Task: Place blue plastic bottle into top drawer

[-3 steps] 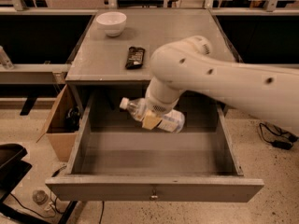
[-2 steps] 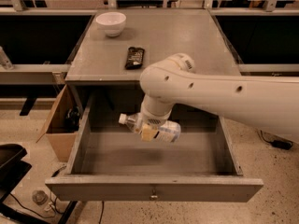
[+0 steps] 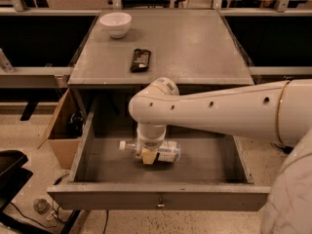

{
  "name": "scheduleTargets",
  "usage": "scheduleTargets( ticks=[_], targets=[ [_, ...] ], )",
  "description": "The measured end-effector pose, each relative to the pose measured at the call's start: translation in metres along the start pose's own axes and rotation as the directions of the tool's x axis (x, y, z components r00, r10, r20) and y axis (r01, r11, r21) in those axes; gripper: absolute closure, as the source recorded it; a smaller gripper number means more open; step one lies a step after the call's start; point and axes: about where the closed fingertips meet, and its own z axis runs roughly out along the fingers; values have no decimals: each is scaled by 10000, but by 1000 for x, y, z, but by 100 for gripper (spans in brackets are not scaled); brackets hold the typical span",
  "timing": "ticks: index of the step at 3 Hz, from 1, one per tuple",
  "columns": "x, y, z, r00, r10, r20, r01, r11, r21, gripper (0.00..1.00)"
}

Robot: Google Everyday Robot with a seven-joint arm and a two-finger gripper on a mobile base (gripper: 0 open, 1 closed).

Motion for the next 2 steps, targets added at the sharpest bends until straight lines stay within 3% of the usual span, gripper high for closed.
scheduleTargets(
  ticks=[1, 2],
  targets=[
    [0, 0, 2, 10000, -38, -29, 38, 10000, -11, 82],
    [0, 0, 2, 10000, -38, -29, 38, 10000, -11, 59]
  ],
)
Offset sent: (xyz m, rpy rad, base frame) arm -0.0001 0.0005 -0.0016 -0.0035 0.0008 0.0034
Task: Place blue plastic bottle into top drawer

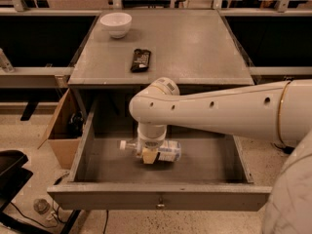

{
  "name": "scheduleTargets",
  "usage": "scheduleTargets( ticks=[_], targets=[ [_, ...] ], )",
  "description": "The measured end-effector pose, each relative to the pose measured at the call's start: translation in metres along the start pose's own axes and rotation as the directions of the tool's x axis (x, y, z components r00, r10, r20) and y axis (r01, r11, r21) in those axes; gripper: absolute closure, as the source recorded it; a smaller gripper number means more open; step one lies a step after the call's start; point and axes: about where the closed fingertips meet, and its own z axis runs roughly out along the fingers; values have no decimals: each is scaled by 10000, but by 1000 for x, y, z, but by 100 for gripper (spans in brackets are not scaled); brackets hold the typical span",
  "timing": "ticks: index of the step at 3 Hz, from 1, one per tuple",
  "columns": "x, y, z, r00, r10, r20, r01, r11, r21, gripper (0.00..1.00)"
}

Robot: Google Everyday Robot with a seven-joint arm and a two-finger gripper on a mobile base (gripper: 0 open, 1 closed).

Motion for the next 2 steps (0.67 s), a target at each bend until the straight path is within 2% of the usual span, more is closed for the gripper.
scheduleTargets(
  ticks=[2],
  targets=[
    [0, 0, 0, 10000, 0, 0, 0, 10000, 0, 13]
  ],
)
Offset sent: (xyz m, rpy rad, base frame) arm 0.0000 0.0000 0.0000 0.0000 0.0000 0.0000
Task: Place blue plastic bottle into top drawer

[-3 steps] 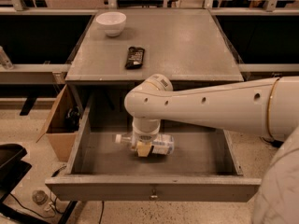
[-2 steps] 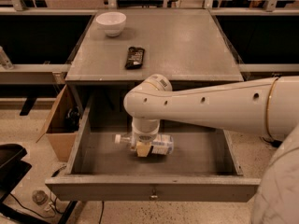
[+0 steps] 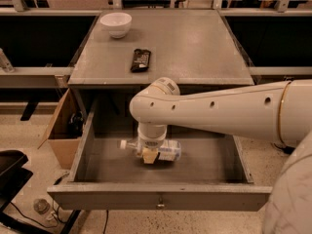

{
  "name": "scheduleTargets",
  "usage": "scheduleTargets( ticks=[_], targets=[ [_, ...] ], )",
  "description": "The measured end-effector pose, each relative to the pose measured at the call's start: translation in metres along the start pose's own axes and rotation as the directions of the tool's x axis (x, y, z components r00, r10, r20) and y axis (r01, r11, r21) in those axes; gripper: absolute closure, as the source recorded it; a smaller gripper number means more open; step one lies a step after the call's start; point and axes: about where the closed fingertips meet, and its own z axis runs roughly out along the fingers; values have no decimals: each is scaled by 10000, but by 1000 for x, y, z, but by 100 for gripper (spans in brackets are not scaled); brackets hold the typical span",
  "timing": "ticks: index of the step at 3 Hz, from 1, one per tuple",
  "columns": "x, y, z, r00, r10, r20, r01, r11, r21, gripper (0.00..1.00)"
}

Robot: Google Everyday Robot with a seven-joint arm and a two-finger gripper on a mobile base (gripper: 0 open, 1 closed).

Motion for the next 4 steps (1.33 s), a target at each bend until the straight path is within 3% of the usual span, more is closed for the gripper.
scheduleTargets(
  ticks=[1, 2, 3, 4],
  targets=[
    [0, 0, 0, 10000, 0, -1, 0, 10000, 0, 0],
    [0, 0, 0, 10000, 0, -1, 0, 10000, -1, 0],
    [0, 3, -7, 9989, 55, 471, -61, 9999, 129, 0],
    [14, 9, -35, 9894, 111, 1449, -195, 9982, 571, 0]
  ],
)
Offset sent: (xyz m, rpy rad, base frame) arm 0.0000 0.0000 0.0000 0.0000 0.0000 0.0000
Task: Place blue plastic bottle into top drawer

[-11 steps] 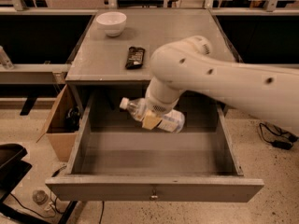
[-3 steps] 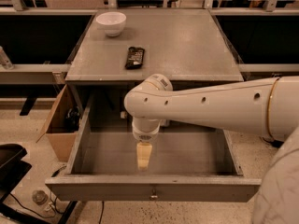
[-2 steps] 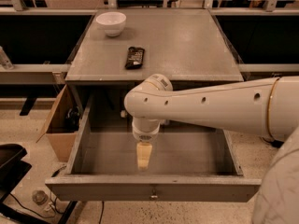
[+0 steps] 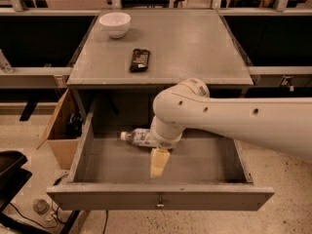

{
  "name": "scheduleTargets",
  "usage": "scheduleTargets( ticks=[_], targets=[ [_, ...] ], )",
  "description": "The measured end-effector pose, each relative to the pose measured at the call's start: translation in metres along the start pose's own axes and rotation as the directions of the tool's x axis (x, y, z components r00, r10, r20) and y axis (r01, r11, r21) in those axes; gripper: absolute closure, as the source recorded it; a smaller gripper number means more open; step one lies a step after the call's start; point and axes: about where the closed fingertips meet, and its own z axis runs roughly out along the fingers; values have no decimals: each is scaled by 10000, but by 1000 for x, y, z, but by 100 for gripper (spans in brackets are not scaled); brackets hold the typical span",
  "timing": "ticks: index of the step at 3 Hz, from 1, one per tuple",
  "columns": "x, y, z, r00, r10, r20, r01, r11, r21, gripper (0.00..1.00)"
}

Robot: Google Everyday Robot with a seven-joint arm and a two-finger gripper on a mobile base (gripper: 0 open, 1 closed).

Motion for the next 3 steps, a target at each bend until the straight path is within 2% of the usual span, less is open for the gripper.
scheduleTargets(
  ticks=[1, 2, 3],
  targets=[
    [26, 11, -57, 9967, 279, 759, -315, 9984, 465, 0],
    [72, 15, -129, 9869, 989, 1272, -1134, 9872, 1124, 0],
    [120, 32, -197, 9756, 1630, 1471, -1926, 9570, 2167, 0]
  ],
)
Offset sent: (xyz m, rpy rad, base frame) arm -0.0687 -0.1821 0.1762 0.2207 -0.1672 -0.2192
